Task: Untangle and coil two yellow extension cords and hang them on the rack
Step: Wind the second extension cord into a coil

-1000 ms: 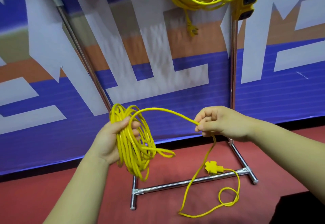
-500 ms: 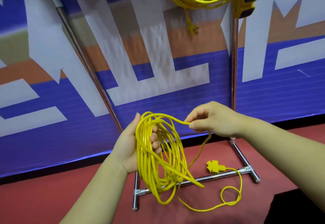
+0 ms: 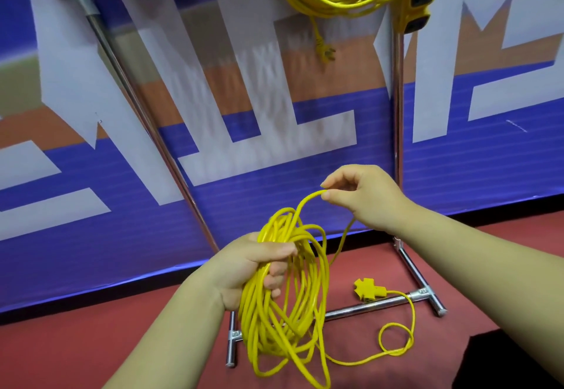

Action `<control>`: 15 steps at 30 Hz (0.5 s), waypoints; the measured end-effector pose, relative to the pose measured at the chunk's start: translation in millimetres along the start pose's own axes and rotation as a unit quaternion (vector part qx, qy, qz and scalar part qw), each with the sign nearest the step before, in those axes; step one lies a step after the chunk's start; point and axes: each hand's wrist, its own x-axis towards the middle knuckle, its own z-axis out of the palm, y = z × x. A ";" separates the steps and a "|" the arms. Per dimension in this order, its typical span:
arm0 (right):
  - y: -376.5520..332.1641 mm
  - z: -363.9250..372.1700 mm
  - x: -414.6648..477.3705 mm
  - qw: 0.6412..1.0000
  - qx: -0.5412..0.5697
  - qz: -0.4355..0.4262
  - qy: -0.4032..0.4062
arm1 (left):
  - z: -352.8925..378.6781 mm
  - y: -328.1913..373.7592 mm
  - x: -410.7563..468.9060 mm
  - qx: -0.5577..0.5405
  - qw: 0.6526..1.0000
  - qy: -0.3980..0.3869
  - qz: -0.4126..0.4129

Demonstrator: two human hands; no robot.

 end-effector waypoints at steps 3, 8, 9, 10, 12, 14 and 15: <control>5.3 -3.7 1.0 0.999 -0.033 -0.007 -0.036 | -0.6 -1.8 -0.2 -0.012 0.999 -0.010 0.033; 11.3 -12.7 -3.7 0.989 -0.013 0.006 -0.149 | -16.6 2.6 -1.5 -0.075 0.986 0.017 0.146; 11.2 -12.2 -3.8 0.988 -0.006 0.006 -0.157 | -19.8 3.8 -1.6 -0.088 0.982 0.025 0.163; 10.8 -11.2 -3.8 0.986 -0.004 0.002 -0.165 | -22.6 5.0 -1.6 -0.105 0.978 0.029 0.176; 9.6 -9.1 -4.3 0.982 -0.012 -0.007 -0.187 | -26.9 8.2 -2.1 -0.150 0.969 0.029 0.194; 8.3 -8.4 -5.9 0.979 -0.036 -0.007 -0.202 | -31.8 10.6 -2.0 -0.187 0.960 0.035 0.205; 7.6 -8.3 -7.0 0.978 -0.049 -0.006 -0.204 | -33.3 11.1 -1.8 -0.193 0.959 0.045 0.205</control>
